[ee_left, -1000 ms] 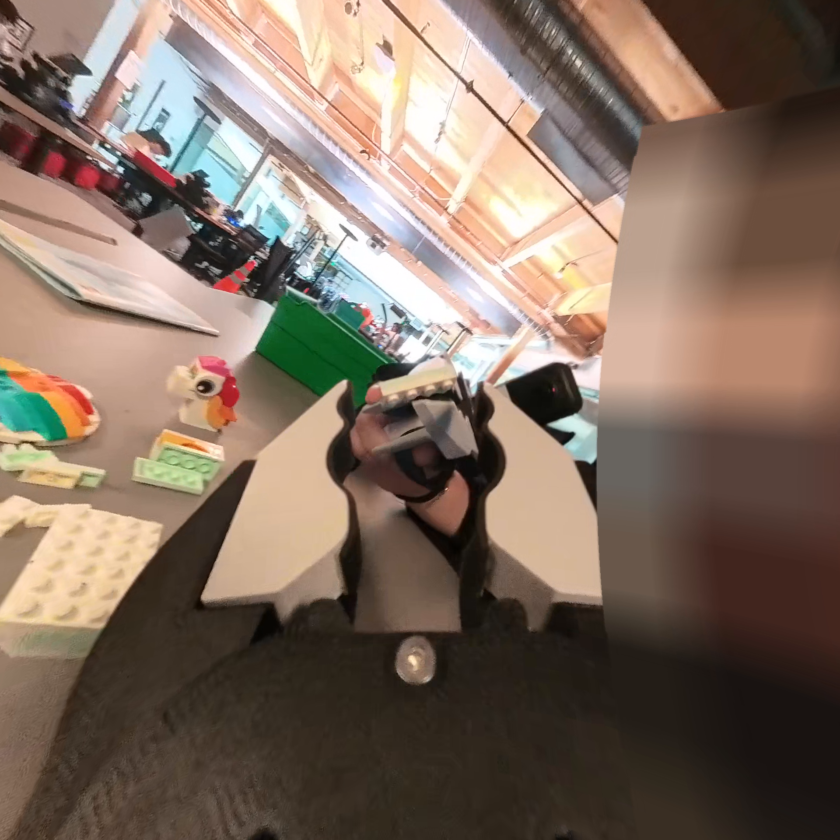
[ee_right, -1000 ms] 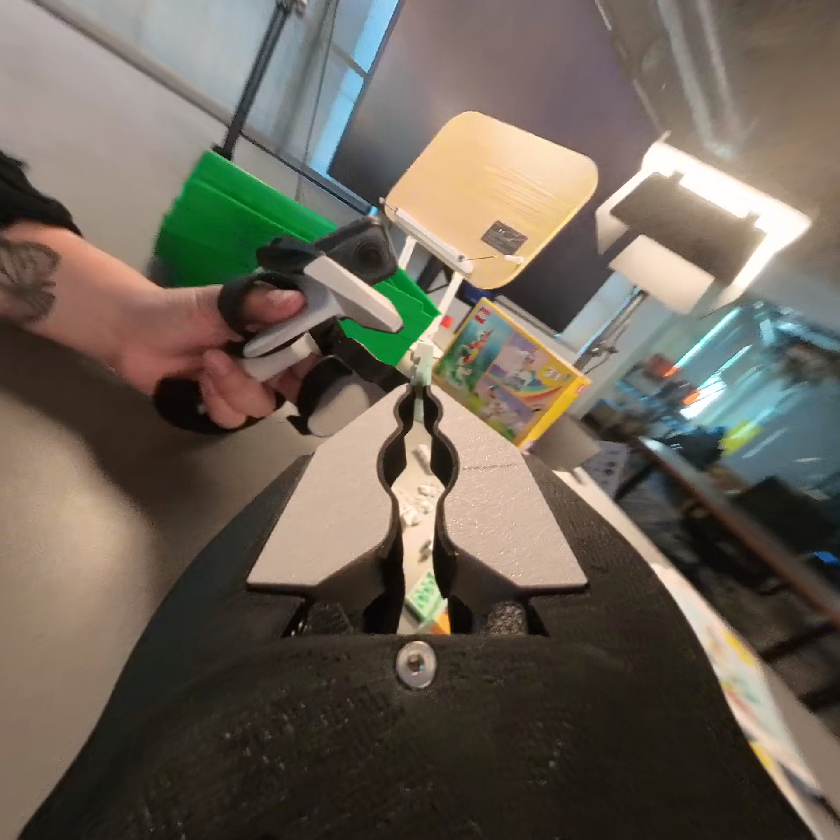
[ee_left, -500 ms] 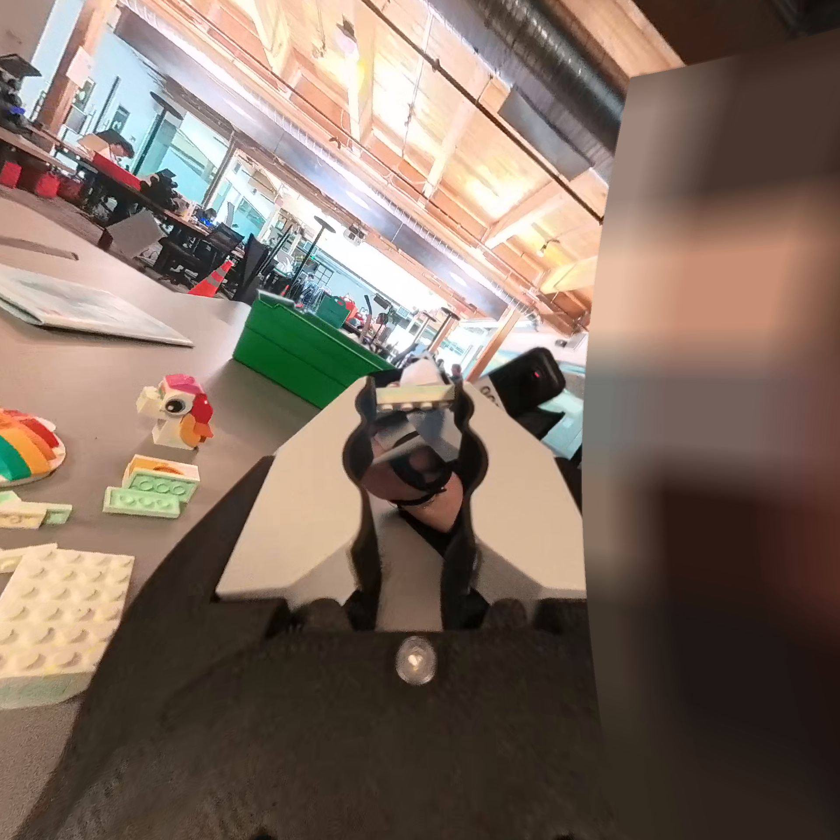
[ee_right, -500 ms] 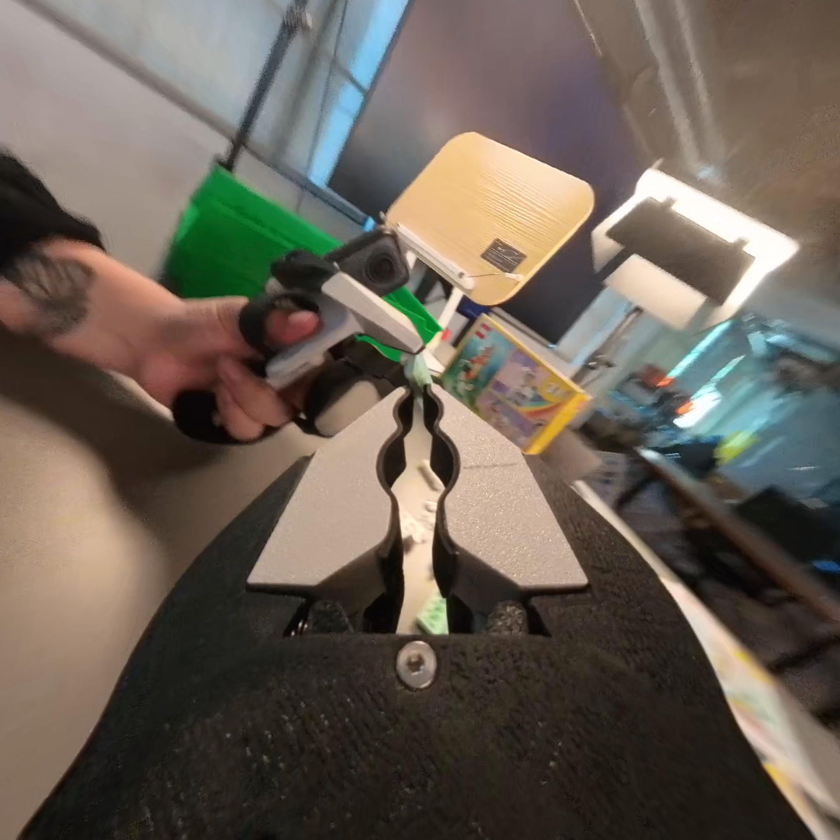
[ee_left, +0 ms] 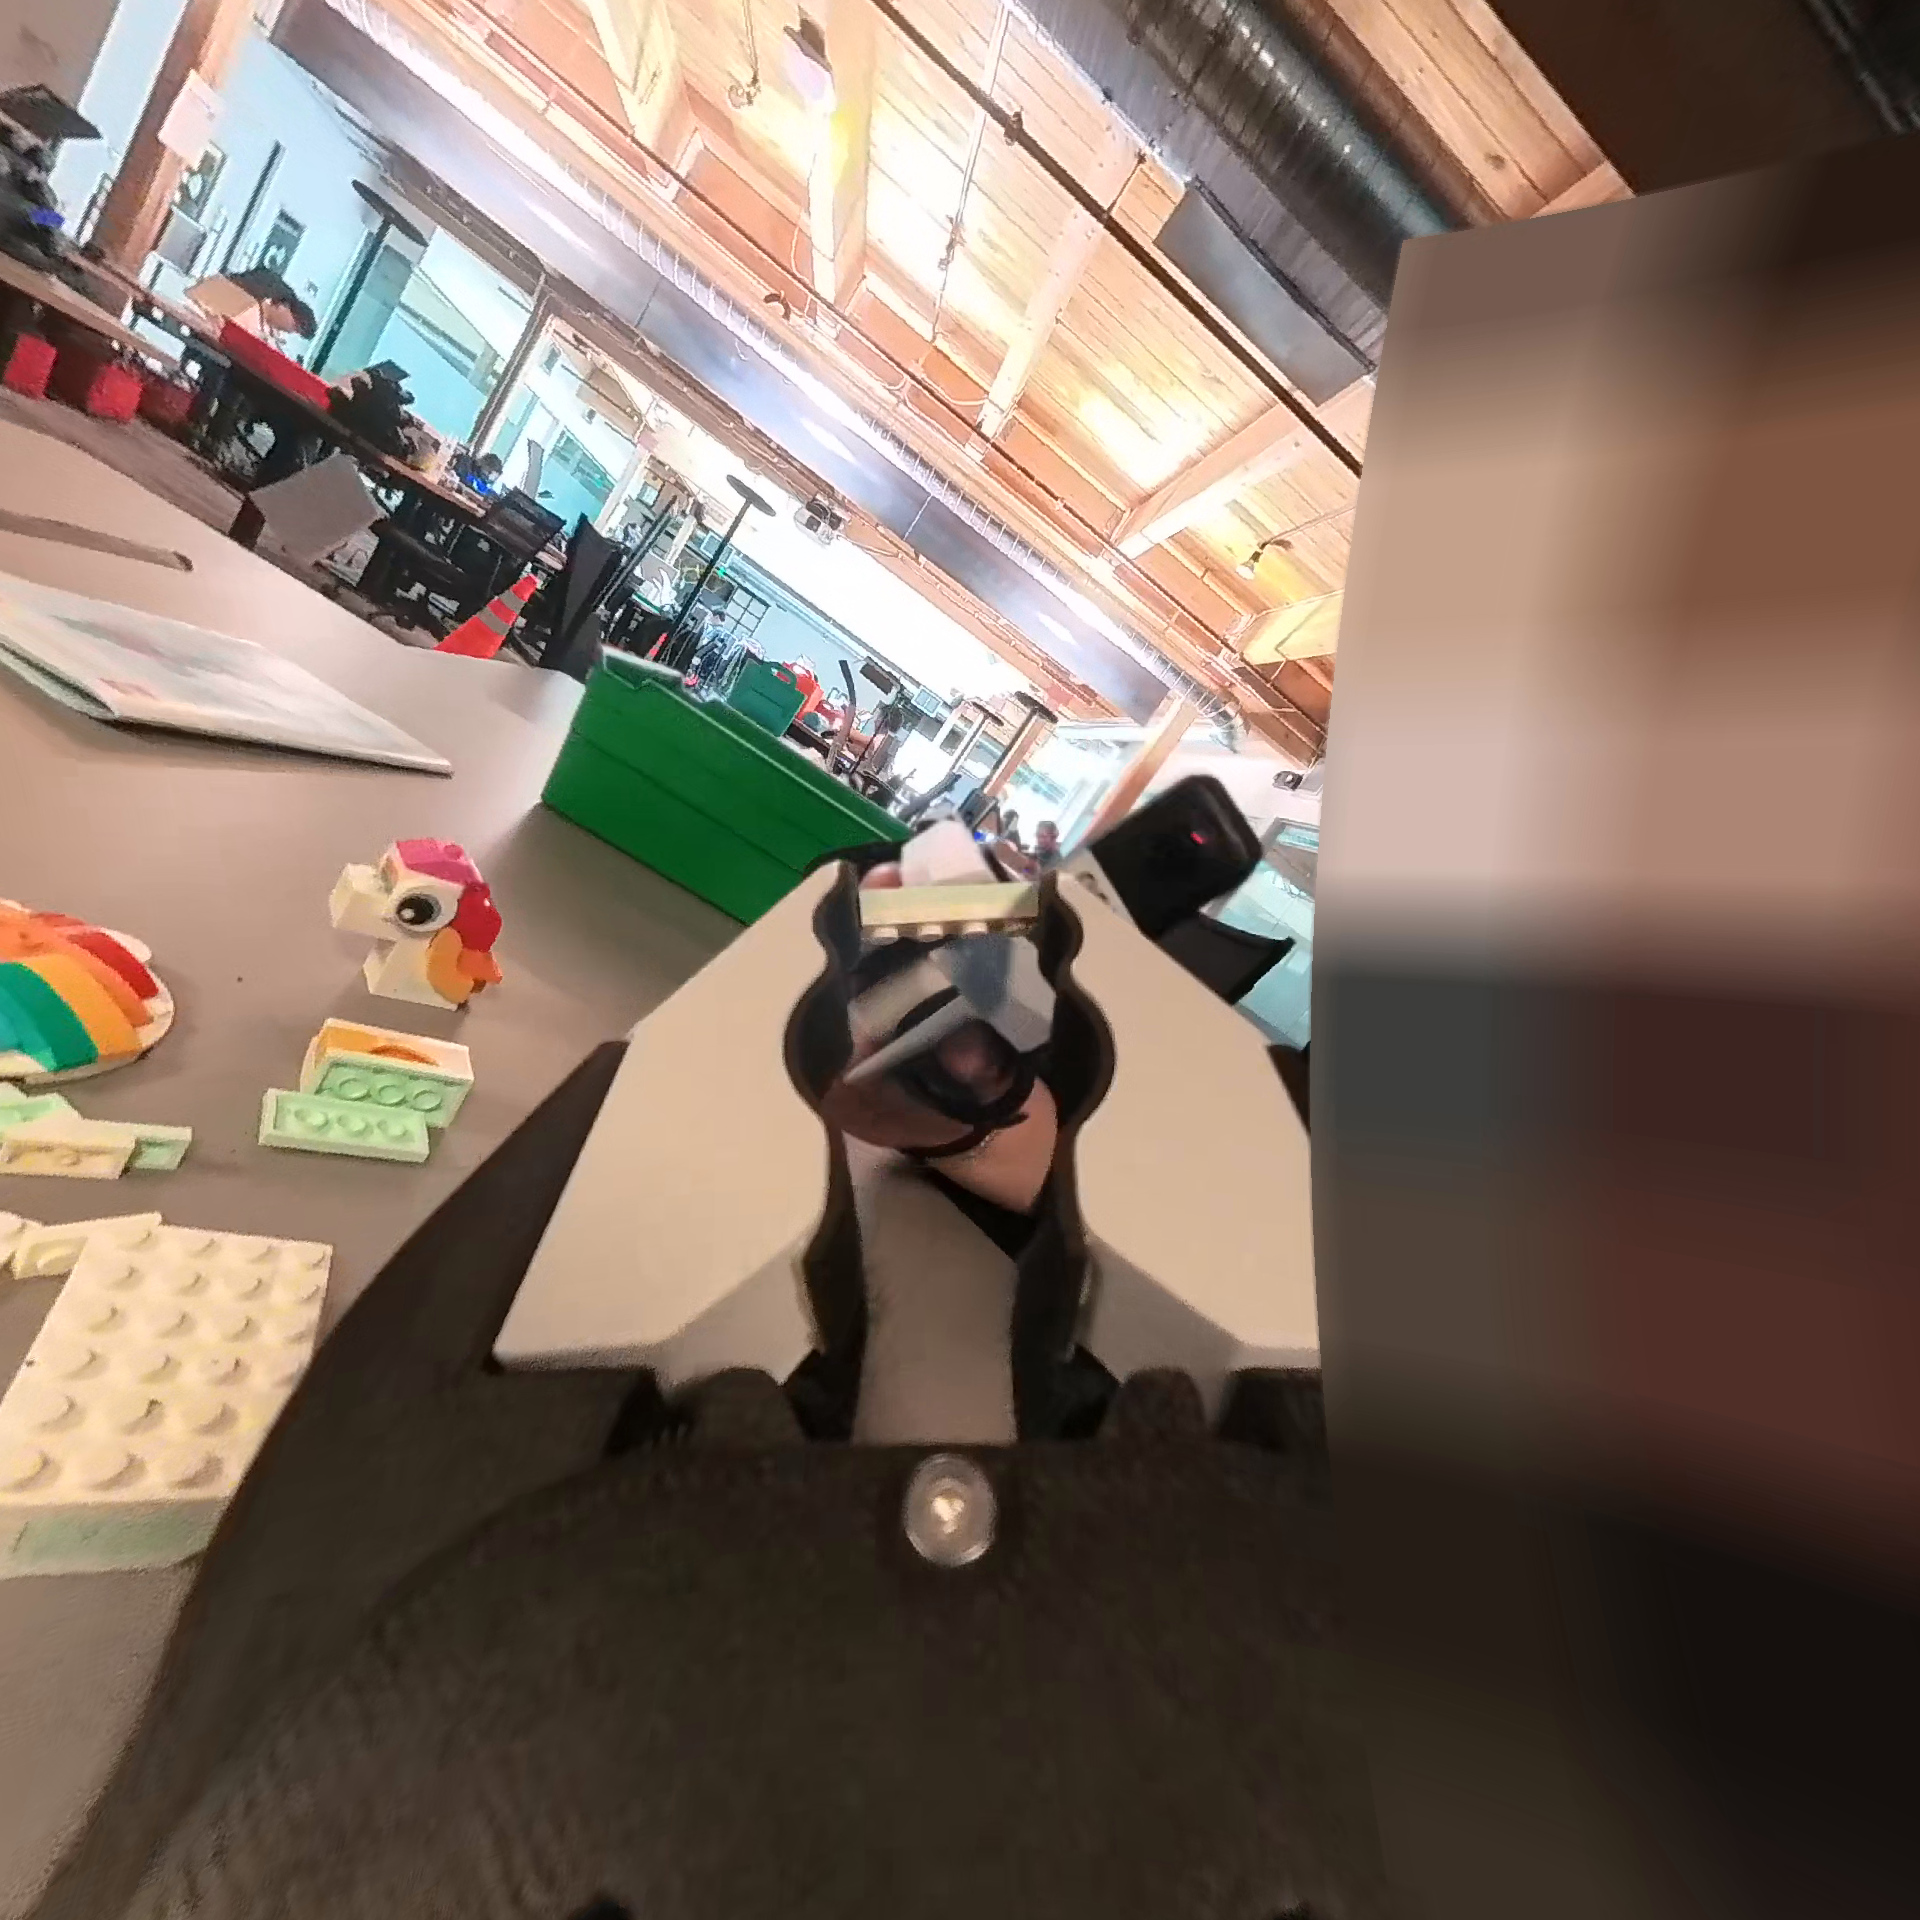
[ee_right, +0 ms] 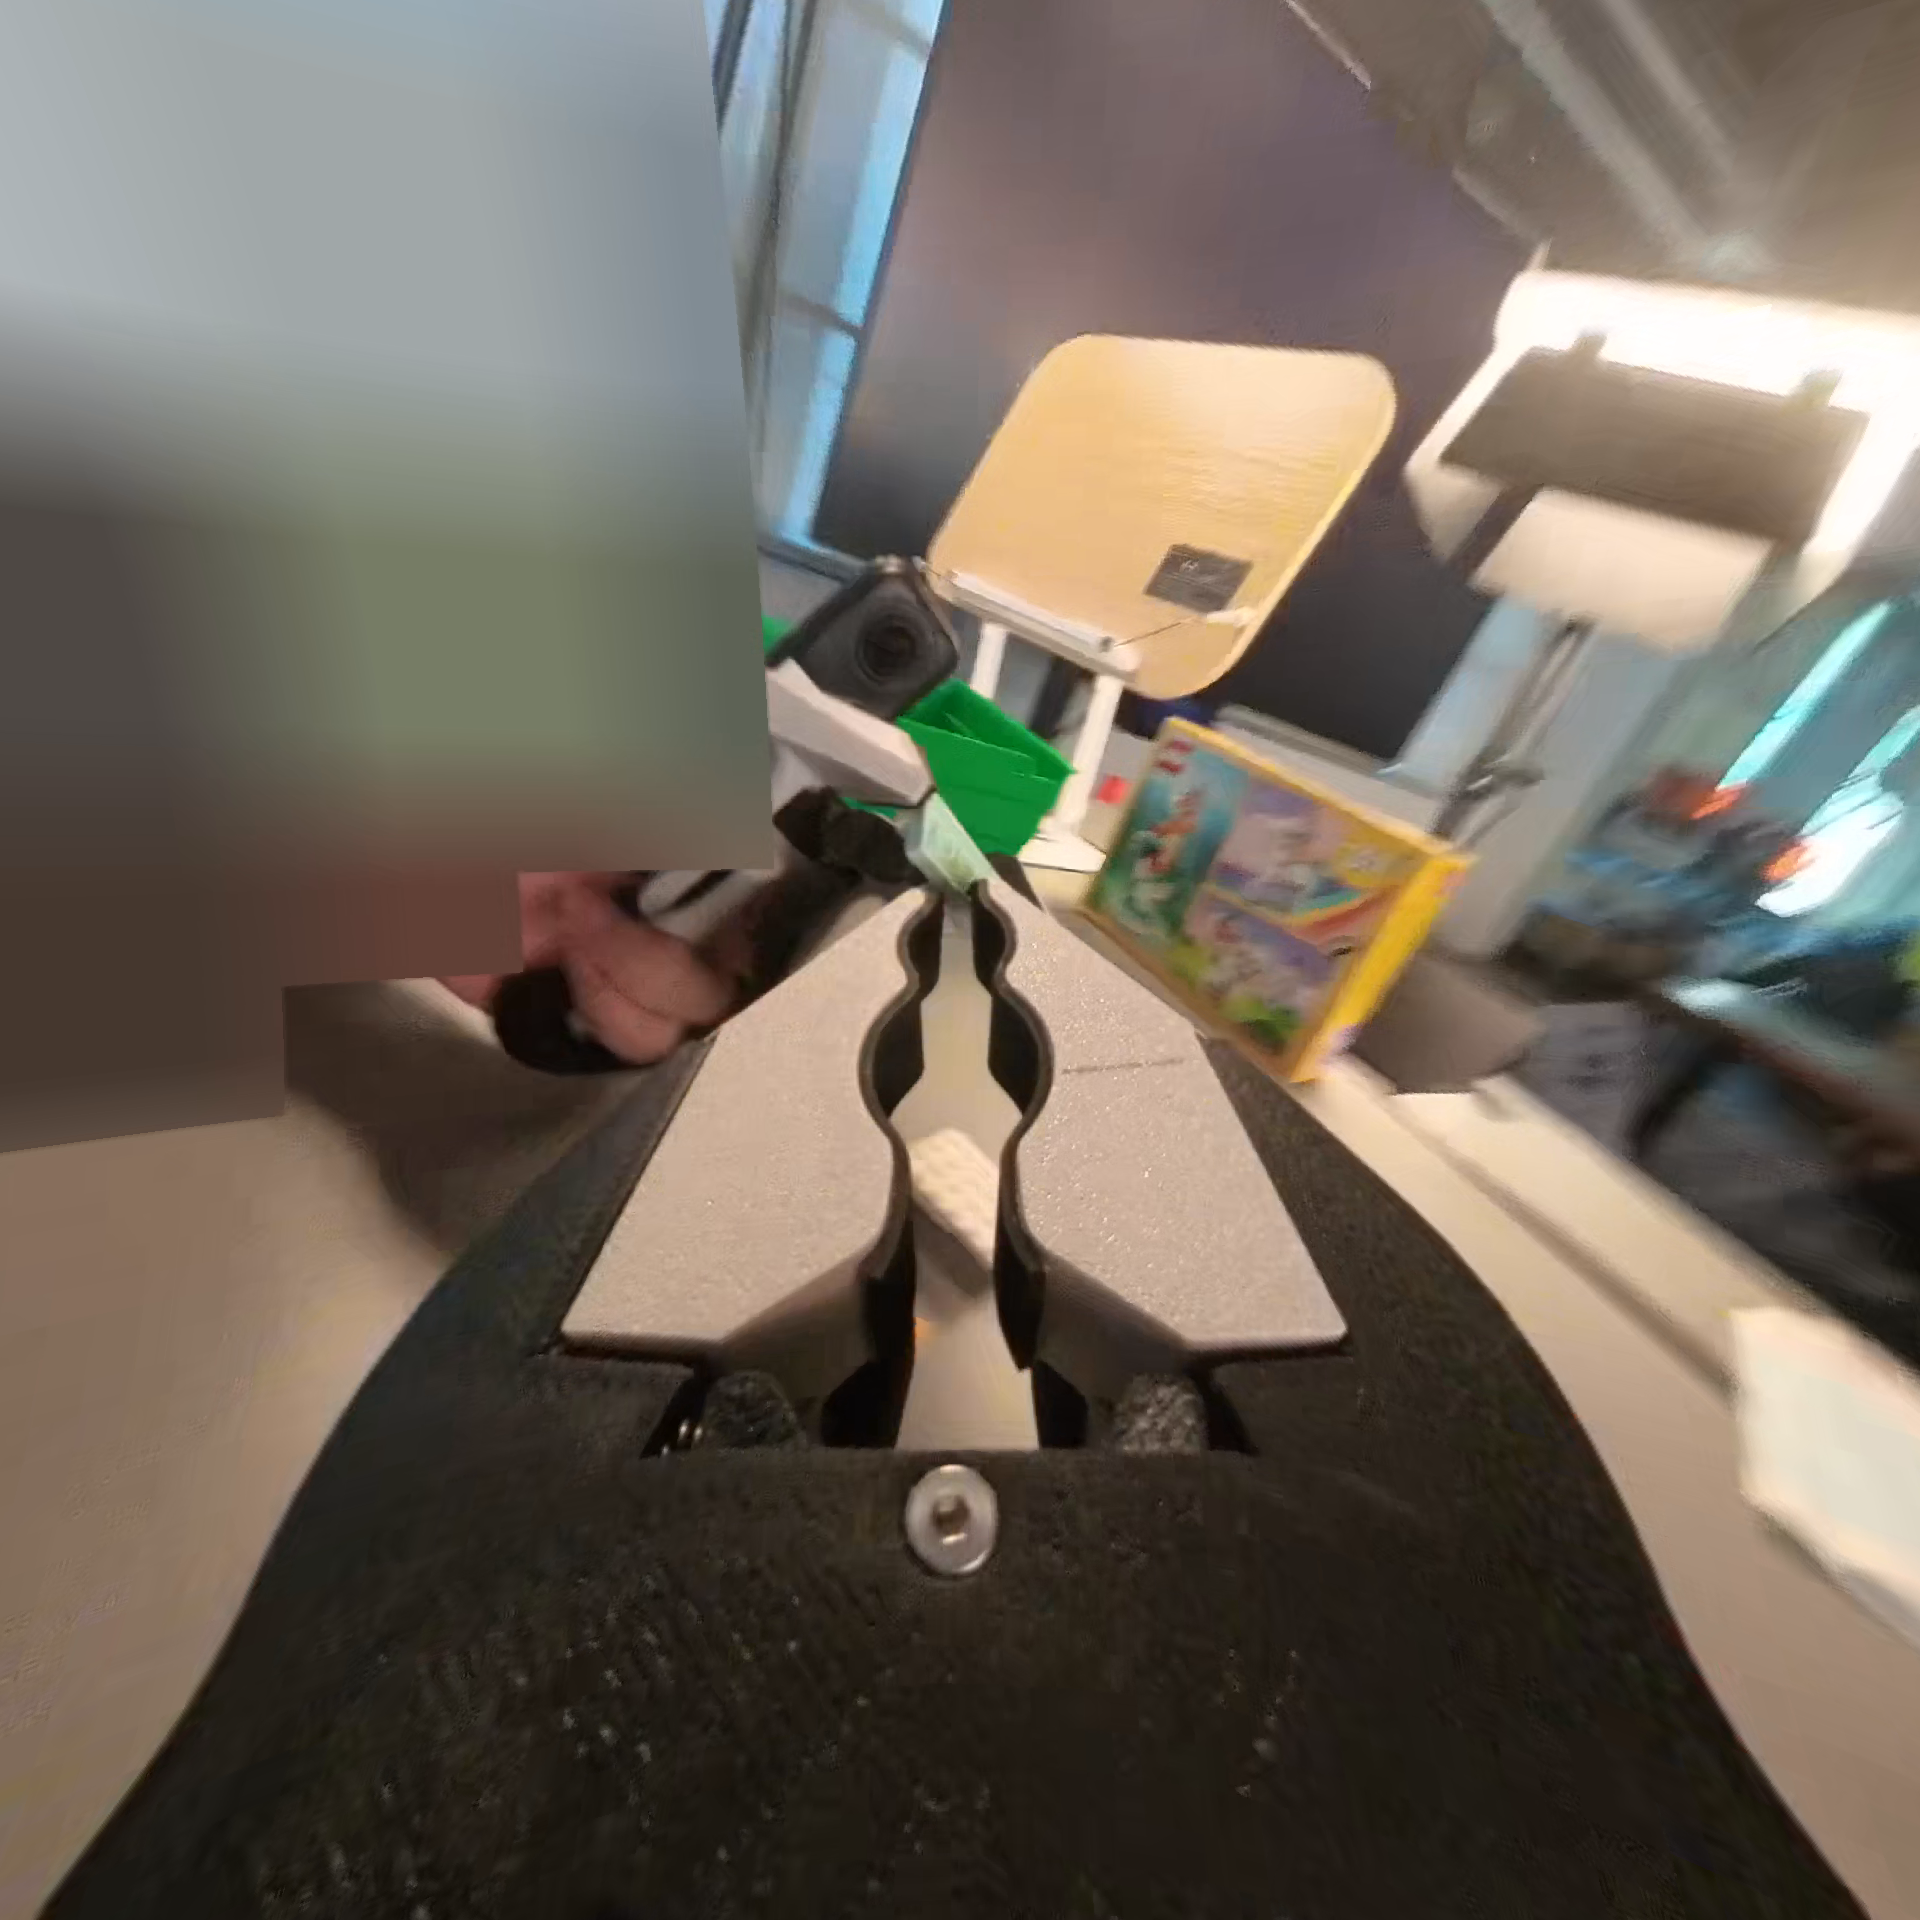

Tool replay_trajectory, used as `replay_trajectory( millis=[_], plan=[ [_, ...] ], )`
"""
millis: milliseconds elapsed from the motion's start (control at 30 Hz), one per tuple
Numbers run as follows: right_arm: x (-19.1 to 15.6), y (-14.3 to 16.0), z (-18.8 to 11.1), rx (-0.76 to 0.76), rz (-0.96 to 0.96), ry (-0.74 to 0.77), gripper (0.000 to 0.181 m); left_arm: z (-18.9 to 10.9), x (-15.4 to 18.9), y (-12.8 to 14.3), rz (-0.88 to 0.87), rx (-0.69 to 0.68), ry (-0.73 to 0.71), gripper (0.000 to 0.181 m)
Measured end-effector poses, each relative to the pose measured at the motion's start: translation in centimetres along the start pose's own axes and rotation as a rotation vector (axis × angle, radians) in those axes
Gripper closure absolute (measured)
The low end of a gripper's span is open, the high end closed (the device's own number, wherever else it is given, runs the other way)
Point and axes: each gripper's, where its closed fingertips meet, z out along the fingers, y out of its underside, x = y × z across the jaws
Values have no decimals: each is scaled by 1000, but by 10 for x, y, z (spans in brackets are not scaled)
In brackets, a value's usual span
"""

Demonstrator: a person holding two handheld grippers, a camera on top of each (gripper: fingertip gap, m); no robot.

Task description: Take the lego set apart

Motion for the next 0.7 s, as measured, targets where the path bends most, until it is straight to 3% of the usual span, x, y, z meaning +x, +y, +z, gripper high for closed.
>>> replay_trajectory(
  millis=[200, 433, 700],
  plan=[
    [5, 6, -1, -106, -327, 108, 173, 0, -8, 2, -49, -8, -32, 147],
    [9, 28, 5, -319, -473, 174, 167, -1, -30, 8, 29, -28, -198, 148],
    [12, 35, 6, -383, -394, 194, 175, -2, -29, 7, 158, -66, -262, 147]
  ],
)
